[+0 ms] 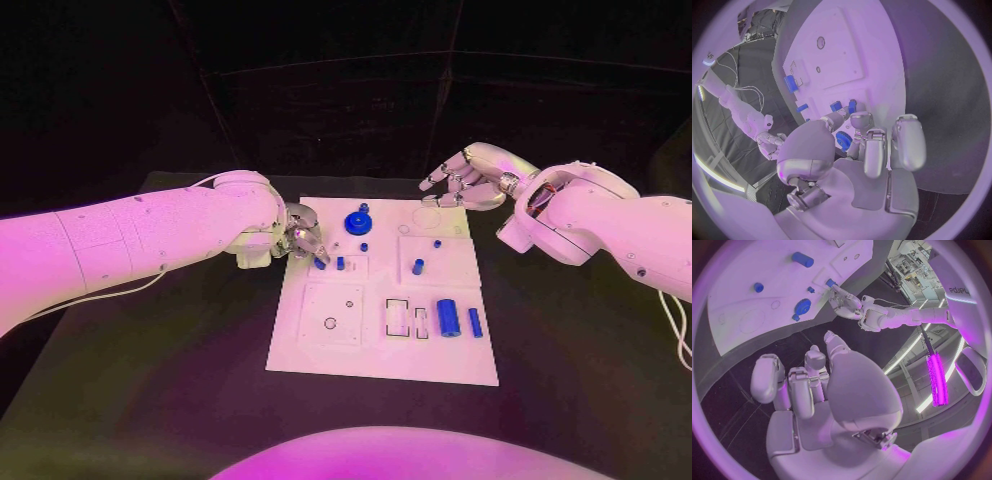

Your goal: Assemble the parts on the task board

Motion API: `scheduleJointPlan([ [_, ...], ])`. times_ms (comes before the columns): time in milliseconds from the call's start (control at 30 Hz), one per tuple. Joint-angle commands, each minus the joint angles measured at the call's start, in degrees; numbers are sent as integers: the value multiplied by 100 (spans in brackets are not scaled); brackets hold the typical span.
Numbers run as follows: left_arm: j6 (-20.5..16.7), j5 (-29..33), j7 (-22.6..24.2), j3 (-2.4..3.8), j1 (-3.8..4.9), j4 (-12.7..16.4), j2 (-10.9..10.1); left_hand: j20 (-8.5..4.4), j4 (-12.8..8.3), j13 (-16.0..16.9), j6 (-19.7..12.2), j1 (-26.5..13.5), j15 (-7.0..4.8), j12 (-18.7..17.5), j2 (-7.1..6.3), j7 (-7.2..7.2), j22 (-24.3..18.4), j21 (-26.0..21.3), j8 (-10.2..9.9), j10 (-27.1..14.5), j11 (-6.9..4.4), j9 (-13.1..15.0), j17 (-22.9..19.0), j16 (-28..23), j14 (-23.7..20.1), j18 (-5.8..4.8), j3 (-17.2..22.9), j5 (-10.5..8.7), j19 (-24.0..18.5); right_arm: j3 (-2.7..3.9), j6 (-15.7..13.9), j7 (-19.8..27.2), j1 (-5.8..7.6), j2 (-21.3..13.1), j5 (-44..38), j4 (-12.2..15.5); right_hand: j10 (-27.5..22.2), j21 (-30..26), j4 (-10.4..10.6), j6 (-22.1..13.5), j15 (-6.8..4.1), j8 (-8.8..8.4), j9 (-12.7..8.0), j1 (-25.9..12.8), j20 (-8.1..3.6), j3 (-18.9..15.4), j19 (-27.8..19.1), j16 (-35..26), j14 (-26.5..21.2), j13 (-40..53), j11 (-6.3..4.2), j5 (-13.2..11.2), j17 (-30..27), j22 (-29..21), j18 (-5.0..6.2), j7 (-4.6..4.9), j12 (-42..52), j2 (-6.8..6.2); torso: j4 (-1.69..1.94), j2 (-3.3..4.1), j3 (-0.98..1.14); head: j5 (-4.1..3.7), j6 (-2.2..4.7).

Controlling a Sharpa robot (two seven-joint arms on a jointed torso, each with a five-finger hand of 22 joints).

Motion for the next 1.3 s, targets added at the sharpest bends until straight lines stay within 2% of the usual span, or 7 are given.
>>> scheduleJointPlan([
  [33,198,-117,-52,-16,-20,4,4,-33,-3,15,23,27,-37,35,63,-80,5,-30,49,36,-19,28,1510,19,594,-46,18,28,-7,2,38,37,10,7,16,2,-50,-19,25,-8,13,23,-9,-29,-4,6,-47,16,597,-4,6,-5,1509,-9,76,18,-30,37,4,-1,-4,6,-5],
  [667,64,-134,-56,-16,-17,-35,48,-45,24,-2,9,-52,-45,28,49,-85,15,-29,103,44,-25,109,1510,19,594,-49,-37,27,-3,2,26,46,9,15,16,-5,-50,-19,25,-8,13,23,-9,-29,-4,6,-47,16,597,-5,6,-5,1509,-9,76,18,-31,36,0,-1,1,4,-6],
  [767,54,-133,-57,-16,-15,-62,64,-46,48,-12,-4,-115,-44,20,-5,-84,14,-32,103,39,-22,124,1510,19,594,-49,-104,27,-4,2,23,46,9,14,16,-4,-57,-26,24,-8,13,23,-9,-24,-4,5,-54,16,597,-15,6,-4,1509,-22,79,17,-42,36,1,-2,0,5,-8],
  [1000,88,-133,-57,-17,-13,-123,96,-46,182,-10,35,-442,-44,25,-256,-88,30,-26,93,42,-21,150,1510,19,594,-52,-424,28,4,2,21,47,9,11,16,0,-62,-33,25,-9,13,23,-9,-24,-5,5,-62,16,597,-22,6,-4,1509,-34,81,18,-50,35,1,-4,0,3,-15],
  [1300,95,-133,-56,-17,-12,-160,115,-51,273,3,86,-621,-53,41,-319,-102,38,-27,70,52,-33,164,1510,19,594,-52,-622,29,9,2,20,47,9,9,16,1,-67,-41,28,-11,13,22,-10,-26,-5,3,-71,16,597,-27,7,-4,1509,-49,84,18,-57,34,4,-1,-1,1,-13],
])
